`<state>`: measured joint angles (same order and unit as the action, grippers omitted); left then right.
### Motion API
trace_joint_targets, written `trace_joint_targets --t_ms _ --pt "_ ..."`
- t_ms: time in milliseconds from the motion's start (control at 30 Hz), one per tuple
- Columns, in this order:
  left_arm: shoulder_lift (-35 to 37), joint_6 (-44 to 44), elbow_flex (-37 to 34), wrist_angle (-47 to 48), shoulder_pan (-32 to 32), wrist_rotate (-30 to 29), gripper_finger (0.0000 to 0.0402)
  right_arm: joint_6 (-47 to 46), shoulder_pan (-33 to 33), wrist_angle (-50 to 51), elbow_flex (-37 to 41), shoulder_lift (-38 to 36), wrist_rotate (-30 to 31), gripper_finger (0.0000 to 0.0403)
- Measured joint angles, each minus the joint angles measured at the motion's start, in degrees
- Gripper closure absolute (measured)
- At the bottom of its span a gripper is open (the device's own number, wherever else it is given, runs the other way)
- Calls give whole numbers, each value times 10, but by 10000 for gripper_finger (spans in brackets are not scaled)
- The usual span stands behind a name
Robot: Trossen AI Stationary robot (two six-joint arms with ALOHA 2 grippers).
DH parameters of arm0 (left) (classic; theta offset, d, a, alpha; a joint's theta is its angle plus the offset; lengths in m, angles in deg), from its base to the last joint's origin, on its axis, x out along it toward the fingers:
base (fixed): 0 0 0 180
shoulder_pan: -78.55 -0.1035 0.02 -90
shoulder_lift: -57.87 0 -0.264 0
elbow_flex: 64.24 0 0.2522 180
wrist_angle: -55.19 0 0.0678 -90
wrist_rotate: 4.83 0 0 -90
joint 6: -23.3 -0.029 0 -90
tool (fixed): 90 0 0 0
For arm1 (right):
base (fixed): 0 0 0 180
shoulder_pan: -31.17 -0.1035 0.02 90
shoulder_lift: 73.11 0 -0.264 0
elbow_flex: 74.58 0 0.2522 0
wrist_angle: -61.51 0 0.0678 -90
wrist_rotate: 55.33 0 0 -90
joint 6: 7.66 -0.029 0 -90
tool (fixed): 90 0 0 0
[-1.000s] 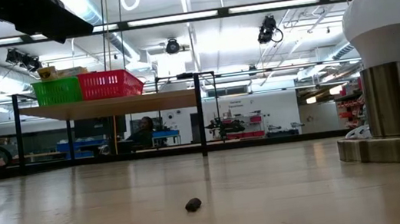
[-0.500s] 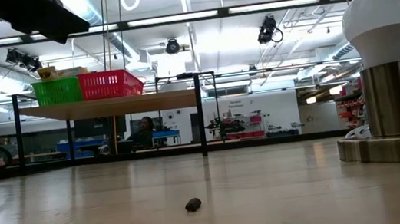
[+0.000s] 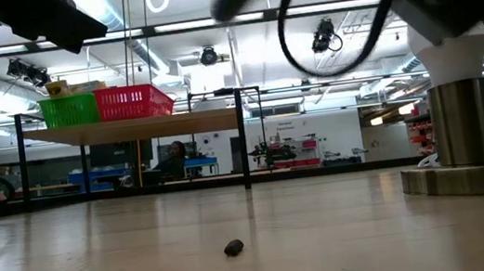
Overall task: Pick & Place Office Desk Supplies
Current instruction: Put the black basket on the shelf, then put the blue spring keychain into the black basket
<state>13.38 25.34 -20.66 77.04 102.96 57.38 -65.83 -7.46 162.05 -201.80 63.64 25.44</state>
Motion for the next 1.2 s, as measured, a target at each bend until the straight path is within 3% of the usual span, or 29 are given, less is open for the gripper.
trace_joint_targets --t_ms 233,533,867,1100,1200 --pt "0 -1 0 -1 0 0 393 -27 -1 31 -29 -13 -3 222" --pt "0 -5 0 0 0 24 393 -148 -25 32 -30 -64 -14 222" --pt "0 -2 0 3 0 45 393 -156 -34 37 70 -72 -63 222" --pt "0 -2 0 3 0 54 393 -152 -33 24 24 -83 -51 222" --pt "0 -4 0 3 0 54 393 -144 -33 -30 19 -84 -49 222"
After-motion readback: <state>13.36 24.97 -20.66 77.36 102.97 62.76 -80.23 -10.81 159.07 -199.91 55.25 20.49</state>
